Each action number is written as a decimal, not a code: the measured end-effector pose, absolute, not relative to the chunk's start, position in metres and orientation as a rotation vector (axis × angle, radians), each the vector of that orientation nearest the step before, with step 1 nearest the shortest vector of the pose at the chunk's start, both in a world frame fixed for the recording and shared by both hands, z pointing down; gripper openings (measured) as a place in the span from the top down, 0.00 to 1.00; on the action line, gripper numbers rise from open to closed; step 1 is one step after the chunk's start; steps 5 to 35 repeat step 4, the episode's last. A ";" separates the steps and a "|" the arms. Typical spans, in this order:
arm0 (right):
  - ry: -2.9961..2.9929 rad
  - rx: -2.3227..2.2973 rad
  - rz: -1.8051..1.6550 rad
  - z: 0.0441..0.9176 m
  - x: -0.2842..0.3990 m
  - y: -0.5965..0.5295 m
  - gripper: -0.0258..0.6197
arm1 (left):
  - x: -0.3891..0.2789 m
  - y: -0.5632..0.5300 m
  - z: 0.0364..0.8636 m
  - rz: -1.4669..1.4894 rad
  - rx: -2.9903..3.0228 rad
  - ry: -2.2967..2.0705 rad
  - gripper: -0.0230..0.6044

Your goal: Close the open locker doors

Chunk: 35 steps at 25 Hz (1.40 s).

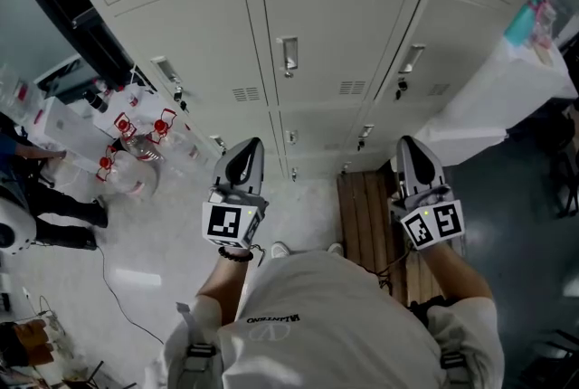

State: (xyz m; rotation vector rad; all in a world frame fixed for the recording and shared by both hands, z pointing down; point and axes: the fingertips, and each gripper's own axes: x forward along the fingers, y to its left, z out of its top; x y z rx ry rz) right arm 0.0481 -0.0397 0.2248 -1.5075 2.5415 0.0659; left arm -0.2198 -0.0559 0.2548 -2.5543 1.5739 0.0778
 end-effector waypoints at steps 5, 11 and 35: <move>2.547 -1.508 0.048 0.228 0.048 -0.041 0.95 | -0.216 -0.054 0.254 0.084 -2.564 1.576 0.96; 2.547 -1.508 0.048 0.228 0.048 -0.041 0.95 | -0.216 -0.054 0.254 0.084 -2.564 1.576 0.96; 2.547 -1.508 0.048 0.228 0.048 -0.041 0.95 | -0.216 -0.054 0.254 0.084 -2.564 1.576 0.96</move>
